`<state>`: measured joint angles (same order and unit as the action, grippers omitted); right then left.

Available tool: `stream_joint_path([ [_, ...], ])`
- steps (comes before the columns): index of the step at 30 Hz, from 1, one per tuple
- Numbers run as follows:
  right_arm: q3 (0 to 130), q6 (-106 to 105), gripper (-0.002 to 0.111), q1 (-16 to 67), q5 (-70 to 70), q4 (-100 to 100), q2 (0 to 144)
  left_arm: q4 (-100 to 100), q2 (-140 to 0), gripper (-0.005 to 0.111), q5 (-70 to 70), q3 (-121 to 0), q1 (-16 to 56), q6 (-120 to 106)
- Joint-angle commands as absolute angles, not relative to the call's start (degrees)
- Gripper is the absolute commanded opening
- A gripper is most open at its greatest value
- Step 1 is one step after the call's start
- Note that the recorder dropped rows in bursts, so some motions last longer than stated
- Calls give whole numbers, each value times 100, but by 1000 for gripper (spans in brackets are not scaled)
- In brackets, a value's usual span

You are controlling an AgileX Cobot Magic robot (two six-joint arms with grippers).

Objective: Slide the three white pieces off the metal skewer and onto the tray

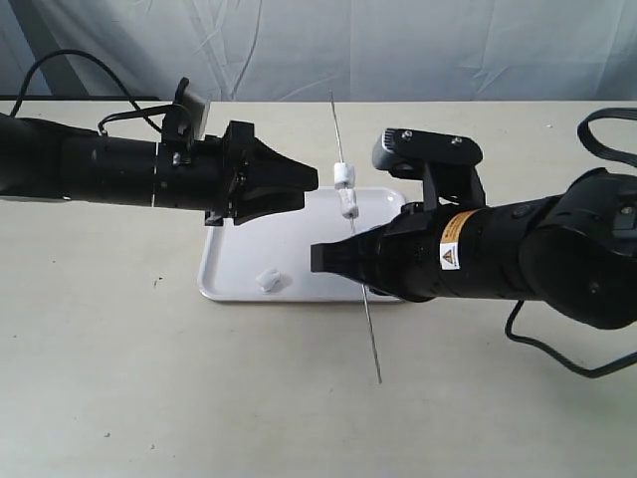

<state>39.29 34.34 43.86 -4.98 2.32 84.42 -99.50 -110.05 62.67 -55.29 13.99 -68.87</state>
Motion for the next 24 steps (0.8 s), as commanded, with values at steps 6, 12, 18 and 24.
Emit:
stream_joint_path([
  [6, 3916, 3403, -1, 4531, -425, 183, 8453, -9995, -11000, 44, 6316, -5542, 1389, -6965],
  [12, 3916, 3413, -1, 4698, -298, 135, 8453, -9995, -11000, 44, 6543, -5542, 1389, -6965],
  [18, 3916, 3413, -1, 4807, -229, 111, 8453, -9995, -11000, 44, 6571, -5542, 1389, -6965],
  [24, 3916, 3424, -1, 4807, -128, 96, 8453, -9995, -11000, 37, 6583, -5542, 1422, -6965],
])
